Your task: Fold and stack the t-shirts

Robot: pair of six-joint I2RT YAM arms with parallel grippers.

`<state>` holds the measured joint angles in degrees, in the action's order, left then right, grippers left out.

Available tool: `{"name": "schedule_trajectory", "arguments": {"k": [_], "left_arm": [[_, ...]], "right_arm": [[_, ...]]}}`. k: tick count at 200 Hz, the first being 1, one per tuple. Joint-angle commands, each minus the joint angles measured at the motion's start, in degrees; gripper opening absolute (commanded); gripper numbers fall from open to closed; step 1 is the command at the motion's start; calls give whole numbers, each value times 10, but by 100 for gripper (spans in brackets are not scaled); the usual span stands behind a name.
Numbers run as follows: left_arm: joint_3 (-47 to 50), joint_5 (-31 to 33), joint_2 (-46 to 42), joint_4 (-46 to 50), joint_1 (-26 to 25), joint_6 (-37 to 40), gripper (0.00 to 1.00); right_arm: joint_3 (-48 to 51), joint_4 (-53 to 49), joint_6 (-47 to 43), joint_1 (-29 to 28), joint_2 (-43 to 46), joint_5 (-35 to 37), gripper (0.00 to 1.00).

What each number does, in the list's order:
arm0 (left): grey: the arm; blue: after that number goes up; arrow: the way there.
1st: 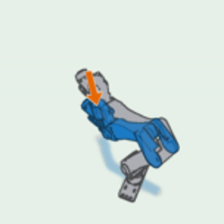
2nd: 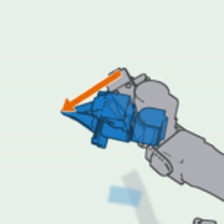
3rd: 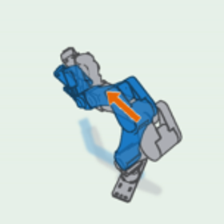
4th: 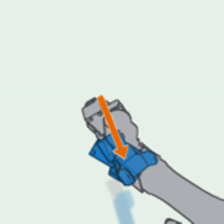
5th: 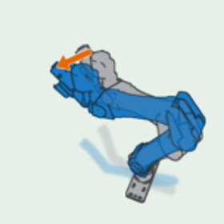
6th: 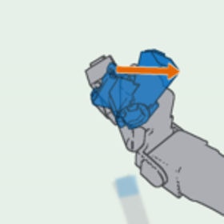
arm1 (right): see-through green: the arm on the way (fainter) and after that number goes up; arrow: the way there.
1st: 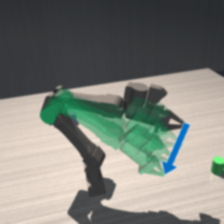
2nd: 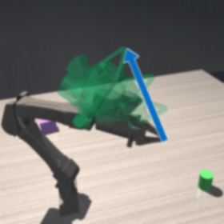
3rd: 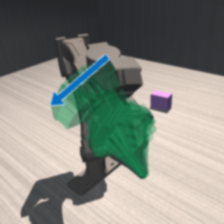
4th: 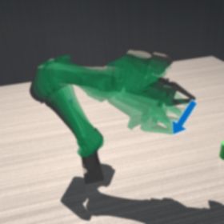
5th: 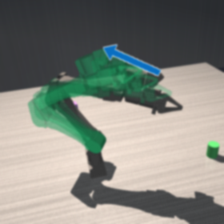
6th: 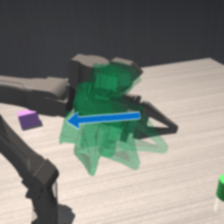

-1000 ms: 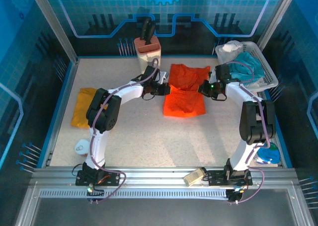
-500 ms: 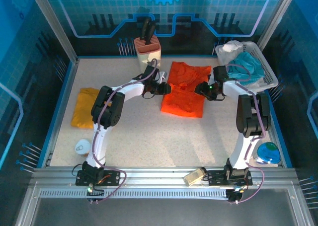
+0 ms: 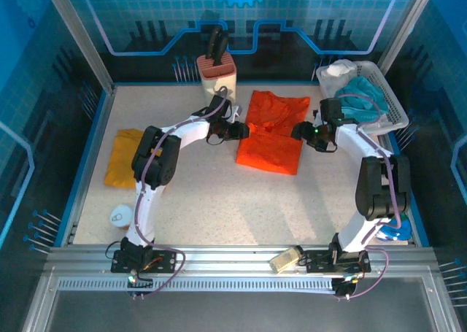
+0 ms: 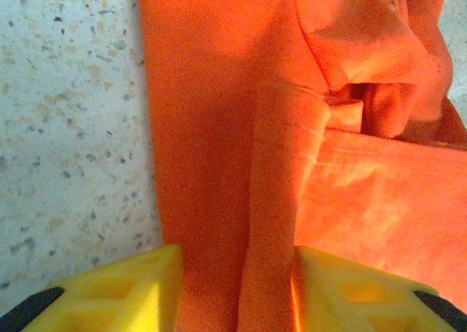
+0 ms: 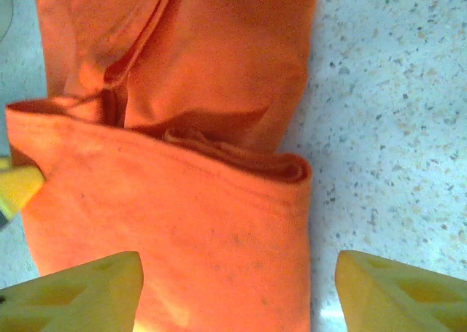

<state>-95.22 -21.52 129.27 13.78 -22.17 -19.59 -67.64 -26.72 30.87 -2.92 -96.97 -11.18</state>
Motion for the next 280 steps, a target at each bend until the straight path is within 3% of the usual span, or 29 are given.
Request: {"name": "schedule_trajectory", "arguments": {"k": [1, 21, 69, 117, 145, 190, 247, 280], "left_arm": [[5, -9, -67, 31, 0, -7, 43], [21, -6, -88, 35, -10, -17, 43], [47, 4, -94, 22, -41, -39, 43], [-3, 22, -30, 49, -43, -37, 42], [-19, 26, 5, 81, -29, -64, 41], [41, 30, 3, 73, -23, -92, 37], [201, 47, -85, 41, -42, -143, 25], [289, 60, -144, 29, -49, -170, 24]], "right_arm": [[37, 23, 9, 2, 31, -60, 56], [64, 77, 24, -14, 40, -125, 48], [117, 193, 66, -50, -5, -195, 53], [136, 239, 75, -55, -66, -192, 53], [136, 229, 81, -55, -89, -190, 54], [125, 173, 72, -55, -102, -181, 56], [111, 89, 25, -68, -92, -175, 57], [119, 46, 9, -105, -74, -175, 58]]}}
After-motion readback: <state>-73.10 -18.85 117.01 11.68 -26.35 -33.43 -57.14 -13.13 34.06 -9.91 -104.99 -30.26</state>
